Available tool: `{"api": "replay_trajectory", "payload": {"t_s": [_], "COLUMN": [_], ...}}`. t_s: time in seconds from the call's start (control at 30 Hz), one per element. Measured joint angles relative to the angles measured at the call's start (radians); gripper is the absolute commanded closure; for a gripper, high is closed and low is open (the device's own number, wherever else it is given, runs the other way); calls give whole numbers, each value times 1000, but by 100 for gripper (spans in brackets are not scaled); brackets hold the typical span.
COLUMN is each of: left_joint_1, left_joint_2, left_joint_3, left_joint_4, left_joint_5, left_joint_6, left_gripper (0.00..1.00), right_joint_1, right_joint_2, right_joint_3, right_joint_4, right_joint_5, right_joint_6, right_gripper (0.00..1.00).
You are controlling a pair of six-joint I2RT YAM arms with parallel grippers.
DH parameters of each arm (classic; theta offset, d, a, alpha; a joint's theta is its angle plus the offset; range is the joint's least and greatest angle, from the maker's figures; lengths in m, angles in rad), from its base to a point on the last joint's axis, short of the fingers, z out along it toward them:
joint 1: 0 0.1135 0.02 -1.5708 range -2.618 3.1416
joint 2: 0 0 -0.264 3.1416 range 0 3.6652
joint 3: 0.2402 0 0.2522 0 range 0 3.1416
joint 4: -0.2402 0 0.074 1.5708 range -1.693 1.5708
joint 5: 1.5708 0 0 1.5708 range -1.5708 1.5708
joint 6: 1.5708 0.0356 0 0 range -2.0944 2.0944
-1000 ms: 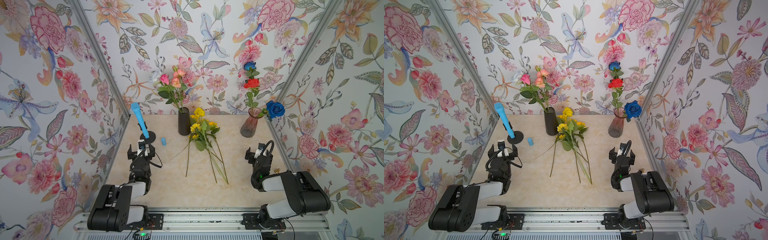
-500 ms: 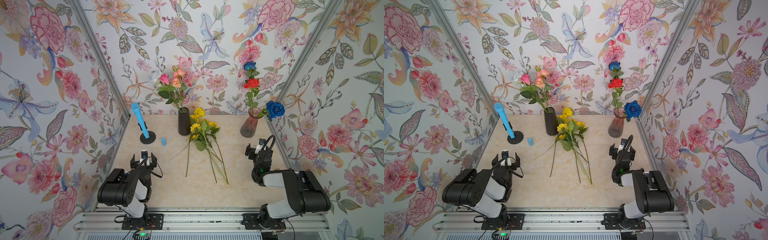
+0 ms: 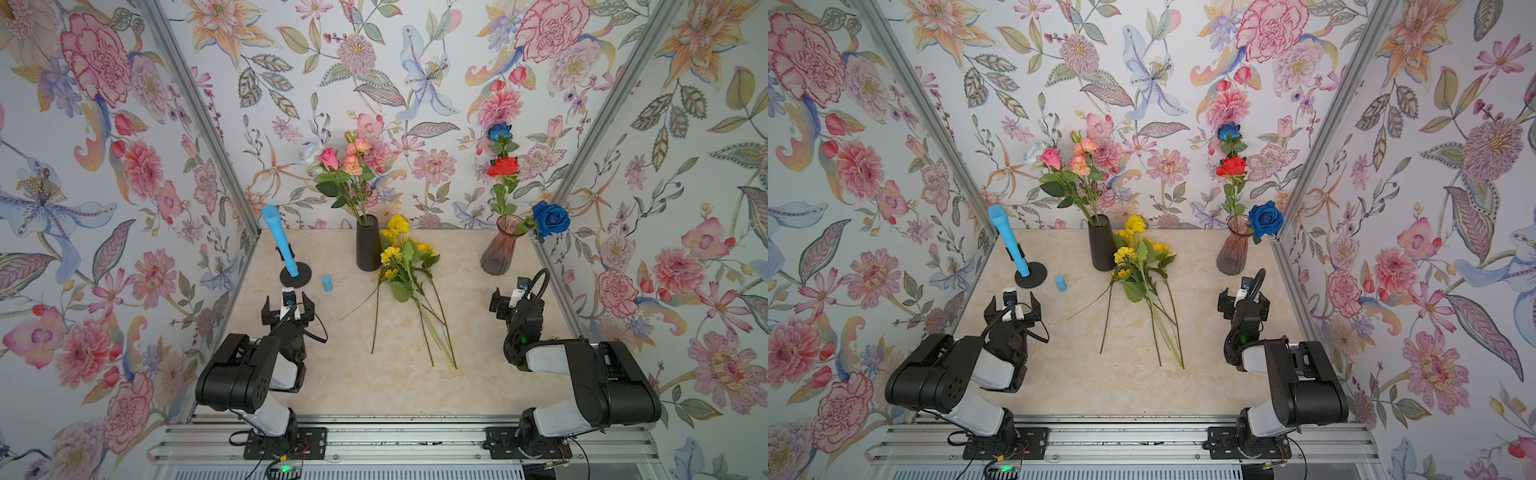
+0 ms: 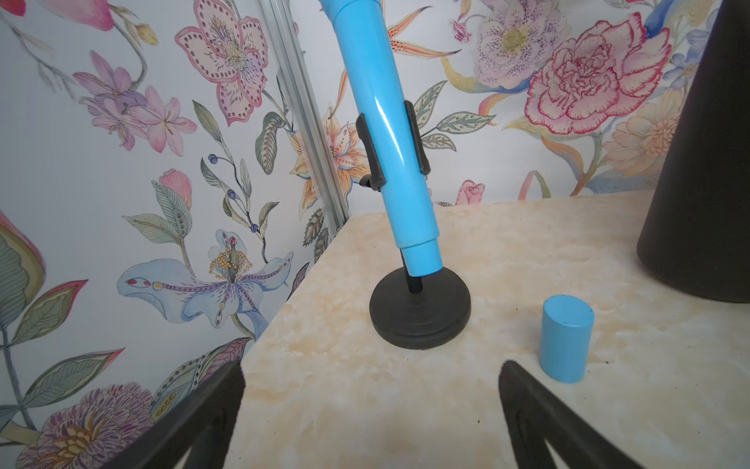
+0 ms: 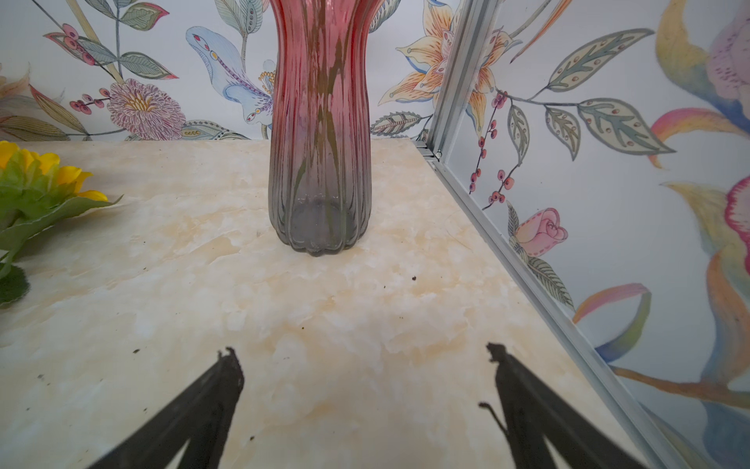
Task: Pick out yellow flowers from the vase
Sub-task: Reset both arms
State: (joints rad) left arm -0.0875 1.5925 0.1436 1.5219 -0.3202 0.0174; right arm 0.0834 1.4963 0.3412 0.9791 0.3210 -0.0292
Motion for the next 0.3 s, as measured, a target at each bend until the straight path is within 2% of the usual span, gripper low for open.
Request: {"api": "replay_trajectory", "payload": {"t_s": [0.3], "left_joint_1": [17], "left_joint_2": [-3], "left_joint_3": [-3], "left_joint_4": [-29], "left_joint_5": [-8], "left_joint_6": [-19], "left_gripper": [0], "right_joint_1": [0], "right_joint_2": [0], "right_joint_3": [0], "right_joint_4": [-7], "right_joint_5": [0], "right_joint_6": [0], "right_gripper": [0]}}
